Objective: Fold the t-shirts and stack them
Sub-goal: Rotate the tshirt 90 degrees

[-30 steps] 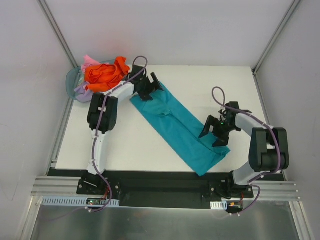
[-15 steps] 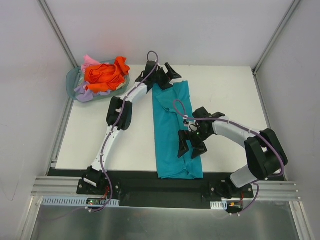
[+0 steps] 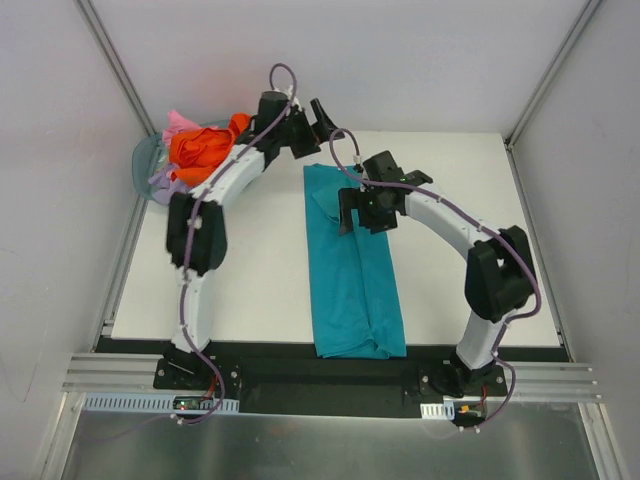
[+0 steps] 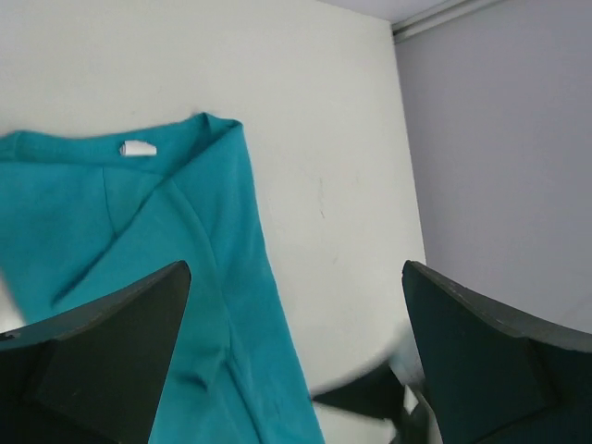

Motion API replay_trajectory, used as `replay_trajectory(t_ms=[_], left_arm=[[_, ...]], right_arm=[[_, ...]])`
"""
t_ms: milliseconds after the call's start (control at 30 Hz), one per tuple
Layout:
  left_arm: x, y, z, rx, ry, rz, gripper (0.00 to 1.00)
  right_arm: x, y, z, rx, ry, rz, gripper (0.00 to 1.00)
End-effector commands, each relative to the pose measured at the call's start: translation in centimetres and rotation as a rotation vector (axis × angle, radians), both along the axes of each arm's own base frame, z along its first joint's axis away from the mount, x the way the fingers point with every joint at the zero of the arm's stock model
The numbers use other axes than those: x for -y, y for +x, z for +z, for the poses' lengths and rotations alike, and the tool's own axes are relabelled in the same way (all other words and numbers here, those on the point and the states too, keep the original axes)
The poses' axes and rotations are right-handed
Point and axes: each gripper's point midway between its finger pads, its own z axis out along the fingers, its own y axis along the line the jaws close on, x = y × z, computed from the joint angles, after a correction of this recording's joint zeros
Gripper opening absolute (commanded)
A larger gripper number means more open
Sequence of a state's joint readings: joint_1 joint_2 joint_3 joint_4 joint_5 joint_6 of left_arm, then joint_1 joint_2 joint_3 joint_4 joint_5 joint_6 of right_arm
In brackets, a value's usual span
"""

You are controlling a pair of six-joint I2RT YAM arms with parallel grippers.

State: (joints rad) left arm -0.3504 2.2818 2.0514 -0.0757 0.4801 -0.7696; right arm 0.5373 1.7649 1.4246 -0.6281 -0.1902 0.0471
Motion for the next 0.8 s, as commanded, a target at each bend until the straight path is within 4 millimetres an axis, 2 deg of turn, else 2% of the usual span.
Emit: replay_trajectory(t_ms=[0,33,100,133,267,300,333,367,533,567,600,767], left_arm=[[-6.2,-5.9,10.7,0.27,0.132,0.092,0.99],[-7.6,-8.5,10.1,0.252,0.157,0.112,0.99],[-9.2,-10.7,9.2,0.243,0.197,0.146,0.99],[-10.4,-12.4,8.3,0.232,0.224,0.168,0.99],[-12.5,-16.7,5.5,0.186,0.284,0.174,0.99],[-12.8,-17.4,4.9,0.173,0.292,0.176,0.99],[-13.5,-18.7,3.9,0.154,0.305,0.188,0.99],[-13.9,-19.4,3.3,0.139,0.31,0.193,0.99],[-15.5,-23.0,-0.3,0.056,0.33,0.225,0.99],[-15.7,-23.3,-0.7,0.043,0.336,0.232,0.99],[-15.8,-23.7,-1.3,0.025,0.342,0.228,0.99],[-16.3,-25.1,-3.8,-0.063,0.371,0.225,0.99]], right_arm=[[-0.7,4.5,-1.5,0.041,-0.066,-0.066,0.97],[-0.9,5.1,-1.8,0.046,-0.071,-0.075,0.97],[-1.2,5.9,-2.8,0.028,-0.085,-0.084,0.97],[-1.6,6.7,-3.6,0.026,-0.096,-0.091,0.97],[-1.4,8.4,-5.3,0.011,-0.16,-0.128,0.97],[-0.9,9.1,-5.7,0.027,-0.197,-0.152,0.97],[-0.3,9.7,-6.9,0.024,-0.243,-0.182,0.97],[-0.2,10.3,-6.8,0.026,-0.253,-0.196,0.97],[1.1,13.1,-8.7,-0.006,-0.319,-0.304,0.97],[1.5,12.8,-10.1,-0.055,-0.342,-0.33,0.97],[1.1,14.0,-9.4,-0.036,-0.315,-0.35,0.97],[1.5,16.7,-9.3,-0.022,-0.234,-0.47,0.97]])
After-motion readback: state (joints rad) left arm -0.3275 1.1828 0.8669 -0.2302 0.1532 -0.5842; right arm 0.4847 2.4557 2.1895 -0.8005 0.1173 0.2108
